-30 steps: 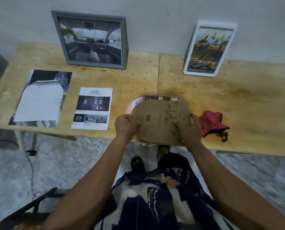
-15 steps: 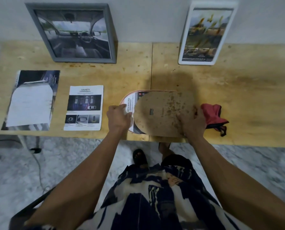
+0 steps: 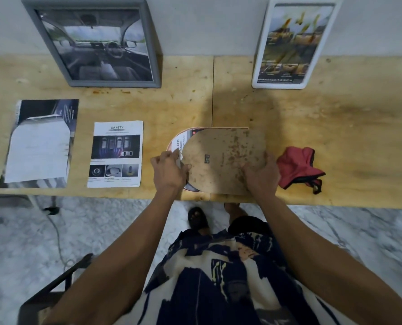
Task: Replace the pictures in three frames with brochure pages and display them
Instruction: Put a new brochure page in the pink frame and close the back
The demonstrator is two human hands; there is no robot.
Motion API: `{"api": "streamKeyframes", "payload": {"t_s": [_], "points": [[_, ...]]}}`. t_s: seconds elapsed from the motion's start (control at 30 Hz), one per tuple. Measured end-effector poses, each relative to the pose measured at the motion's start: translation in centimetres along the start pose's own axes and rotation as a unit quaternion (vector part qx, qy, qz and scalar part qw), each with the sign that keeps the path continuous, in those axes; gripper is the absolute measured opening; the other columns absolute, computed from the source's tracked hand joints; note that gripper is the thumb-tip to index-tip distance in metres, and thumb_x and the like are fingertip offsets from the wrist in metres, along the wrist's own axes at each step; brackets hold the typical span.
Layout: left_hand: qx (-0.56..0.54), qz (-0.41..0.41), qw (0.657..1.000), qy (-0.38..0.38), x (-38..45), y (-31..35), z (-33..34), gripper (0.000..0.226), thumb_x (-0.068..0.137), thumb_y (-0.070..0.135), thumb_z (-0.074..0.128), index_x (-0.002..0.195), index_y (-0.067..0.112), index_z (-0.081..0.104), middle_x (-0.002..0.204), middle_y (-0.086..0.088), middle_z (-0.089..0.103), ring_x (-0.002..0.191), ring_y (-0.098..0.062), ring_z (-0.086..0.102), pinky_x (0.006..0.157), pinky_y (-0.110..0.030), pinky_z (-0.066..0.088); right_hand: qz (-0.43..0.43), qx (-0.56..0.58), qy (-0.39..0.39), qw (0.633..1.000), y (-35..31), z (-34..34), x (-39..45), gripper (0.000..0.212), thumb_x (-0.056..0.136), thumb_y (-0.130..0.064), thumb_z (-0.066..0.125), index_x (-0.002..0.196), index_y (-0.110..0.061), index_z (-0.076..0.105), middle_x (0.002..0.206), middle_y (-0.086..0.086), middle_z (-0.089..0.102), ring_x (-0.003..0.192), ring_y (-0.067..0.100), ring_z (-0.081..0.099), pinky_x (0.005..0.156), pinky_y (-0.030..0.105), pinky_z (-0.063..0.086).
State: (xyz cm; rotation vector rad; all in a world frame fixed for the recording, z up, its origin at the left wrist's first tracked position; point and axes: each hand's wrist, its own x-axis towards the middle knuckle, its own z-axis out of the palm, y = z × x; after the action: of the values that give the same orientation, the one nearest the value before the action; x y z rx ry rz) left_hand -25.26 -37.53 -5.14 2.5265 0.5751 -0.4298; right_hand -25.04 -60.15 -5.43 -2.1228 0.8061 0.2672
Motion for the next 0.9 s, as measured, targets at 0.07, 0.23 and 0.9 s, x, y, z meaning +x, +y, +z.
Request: {"api": "streamKeyframes", "payload": {"t_s": [0.07,0.23,0.9], "points": [[0.006,0.005,1.000,0.000,0.3,-0.1,-0.2,0.053,0.092,0.036,0.068,0.140,0.017,0.054,0.143,-0.006,0.050,0.131,-0.033,0.031,0.097,-0.040,0.039,-0.001,-0.003,-0.005,1.000,-0.3,0.3,0.0,0.077,0.080,-0.033,0.075,0.147,-0.021,0.038,0.137,0.006,0.053,0.125,0.029,0.051,0.101,0.043,0.045],[0.009,0.016,1.000,-0.019,1.2,-0.8,0.3,0.031,0.089,0.040,0.068,0.111,0.018,0.064,0.127,-0.007,0.060,0.124,-0.031,0.043,0.085,-0.027,0.025,0.006,-0.034,-0.022,0.999,-1.1,1.3,-0.3,0.080,0.076,-0.040,0.074,0.145,-0.021,0.039,0.132,0.008,0.049,0.120,0.032,0.051,0.094,0.046,0.049],[0.006,0.030,0.999,-0.016,0.8,-0.8,-0.5,0.078,0.073,0.043,0.085,0.135,0.014,0.049,0.142,-0.011,0.035,0.127,-0.036,0.034,0.104,-0.042,0.039,-0.024,-0.174,-0.091,0.980,-1.6,2.1,-0.5,0.086,0.081,-0.053,0.068,0.149,-0.028,0.022,0.135,0.009,0.035,0.128,0.036,0.036,0.091,0.050,0.045]]}}
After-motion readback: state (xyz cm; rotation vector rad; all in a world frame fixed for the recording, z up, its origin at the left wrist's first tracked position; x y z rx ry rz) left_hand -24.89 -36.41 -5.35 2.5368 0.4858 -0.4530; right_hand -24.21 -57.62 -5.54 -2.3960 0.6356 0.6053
